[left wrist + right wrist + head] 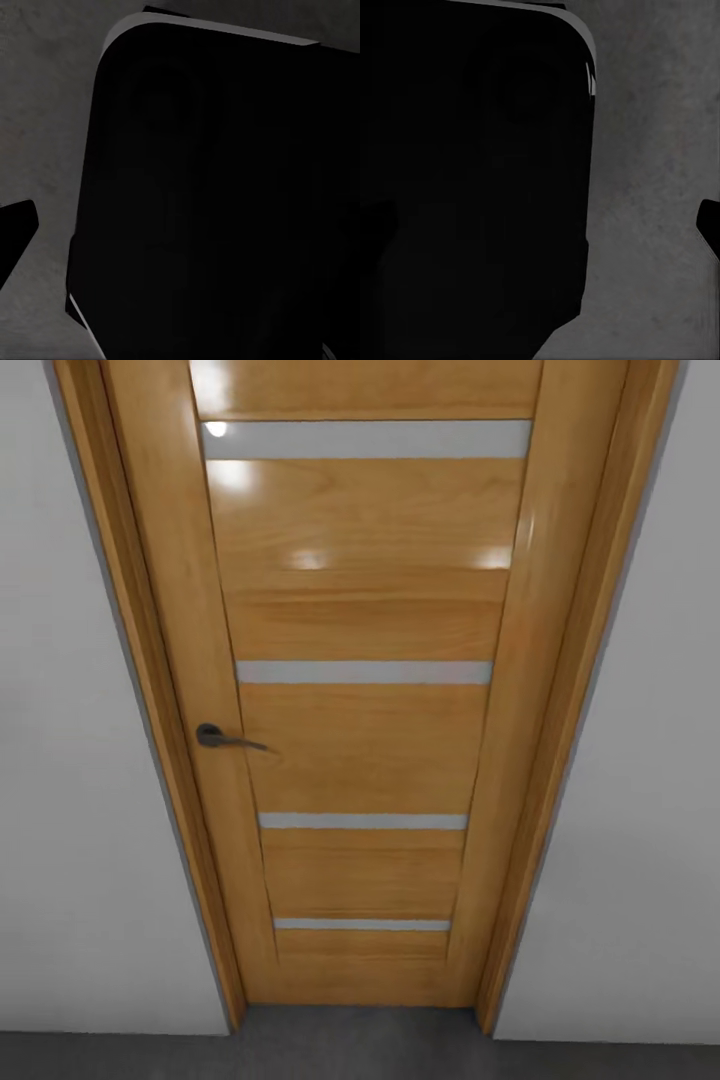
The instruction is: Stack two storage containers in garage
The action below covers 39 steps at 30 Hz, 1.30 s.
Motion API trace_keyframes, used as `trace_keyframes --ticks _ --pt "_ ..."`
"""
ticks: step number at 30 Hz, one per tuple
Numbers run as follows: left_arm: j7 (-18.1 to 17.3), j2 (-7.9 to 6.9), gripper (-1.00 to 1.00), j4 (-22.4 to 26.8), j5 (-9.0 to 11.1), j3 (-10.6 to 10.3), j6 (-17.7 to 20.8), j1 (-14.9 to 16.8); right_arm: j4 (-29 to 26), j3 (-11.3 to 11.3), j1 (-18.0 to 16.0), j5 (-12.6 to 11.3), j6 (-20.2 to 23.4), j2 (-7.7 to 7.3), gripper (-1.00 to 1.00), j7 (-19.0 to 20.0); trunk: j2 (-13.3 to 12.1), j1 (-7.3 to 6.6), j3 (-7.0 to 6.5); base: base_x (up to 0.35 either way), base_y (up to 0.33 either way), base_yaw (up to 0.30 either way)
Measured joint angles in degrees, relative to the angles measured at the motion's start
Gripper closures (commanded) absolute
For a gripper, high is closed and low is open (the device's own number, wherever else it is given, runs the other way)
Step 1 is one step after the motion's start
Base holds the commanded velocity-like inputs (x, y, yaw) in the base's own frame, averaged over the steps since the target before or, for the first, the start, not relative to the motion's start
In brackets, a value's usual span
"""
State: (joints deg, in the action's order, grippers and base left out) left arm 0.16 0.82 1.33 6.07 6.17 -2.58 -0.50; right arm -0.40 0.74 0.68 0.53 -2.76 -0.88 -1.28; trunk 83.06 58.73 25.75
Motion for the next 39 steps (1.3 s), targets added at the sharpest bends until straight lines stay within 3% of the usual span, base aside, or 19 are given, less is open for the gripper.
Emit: trace_keyframes --ticks 9,30,39 --pt "0.0 -0.03 -1.0 0.0 0.0 0.0 0.0 0.0 0.0 -0.3 0.0 -0.3 0.0 -0.14 -1.0 -0.1 0.0 -0.01 0.0 0.024 -0.002 0.136" --pt "0.0 -0.05 -1.0 0.0 0.0 -0.1 -0.1 0.0 0.0 -0.2 0.0 -0.2 0.1 -0.22 -1.0 0.0 0.0 -0.03 0.0 0.269 -0.093 0.004" --pt "0.0 -0.05 -1.0 0.0 0.0 0.0 -0.1 0.0 0.0 -0.2 0.0 -0.3 0.2 -0.11 -1.0 0.0 0.0 0.0 0.0 0.042 -0.006 0.0"
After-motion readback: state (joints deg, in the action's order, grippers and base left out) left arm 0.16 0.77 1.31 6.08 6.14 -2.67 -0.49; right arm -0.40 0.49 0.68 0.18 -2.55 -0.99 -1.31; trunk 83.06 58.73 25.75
